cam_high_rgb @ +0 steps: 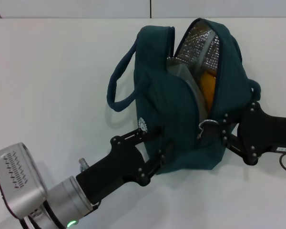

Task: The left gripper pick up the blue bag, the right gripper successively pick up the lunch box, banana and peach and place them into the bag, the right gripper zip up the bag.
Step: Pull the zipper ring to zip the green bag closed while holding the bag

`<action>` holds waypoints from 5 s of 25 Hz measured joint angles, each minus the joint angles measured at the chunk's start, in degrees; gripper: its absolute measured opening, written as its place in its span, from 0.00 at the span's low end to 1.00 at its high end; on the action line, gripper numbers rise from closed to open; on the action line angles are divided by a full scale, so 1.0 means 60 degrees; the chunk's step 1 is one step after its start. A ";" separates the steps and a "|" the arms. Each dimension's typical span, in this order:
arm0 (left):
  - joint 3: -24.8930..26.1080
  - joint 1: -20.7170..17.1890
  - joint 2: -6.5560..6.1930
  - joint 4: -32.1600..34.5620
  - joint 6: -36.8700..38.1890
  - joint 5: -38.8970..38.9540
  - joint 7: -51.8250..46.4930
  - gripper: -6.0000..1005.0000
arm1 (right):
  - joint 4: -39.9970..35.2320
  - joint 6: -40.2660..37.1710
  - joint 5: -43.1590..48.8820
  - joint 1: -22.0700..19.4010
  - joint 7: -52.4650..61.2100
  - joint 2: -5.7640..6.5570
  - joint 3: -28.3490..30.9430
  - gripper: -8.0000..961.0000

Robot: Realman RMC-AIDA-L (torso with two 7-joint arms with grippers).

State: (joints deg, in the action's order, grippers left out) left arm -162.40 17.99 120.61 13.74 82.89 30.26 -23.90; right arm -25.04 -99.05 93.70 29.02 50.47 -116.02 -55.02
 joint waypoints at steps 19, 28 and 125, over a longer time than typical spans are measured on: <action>-0.0063 0.0151 -0.0018 0.0191 -0.0257 -0.0233 0.0112 0.20 | 0.0845 -0.0242 -0.1015 -0.0117 -0.0965 -0.0003 -0.0014 0.03; -0.0063 0.0360 -0.0037 0.0153 -0.0820 -0.0371 0.0095 0.09 | 0.1077 -0.0268 -0.1803 -0.0115 -0.1355 -0.0013 -0.0001 0.03; 0.0790 0.1147 -0.0105 -0.1275 0.1232 0.1211 0.1539 0.11 | 0.4266 0.0723 -0.7223 0.0280 -0.0750 -0.0027 -0.0350 0.03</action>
State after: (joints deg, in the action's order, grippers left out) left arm -157.66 24.88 119.98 6.09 90.28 37.53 -14.67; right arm 0.55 -94.71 50.36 30.70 45.97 -116.18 -57.12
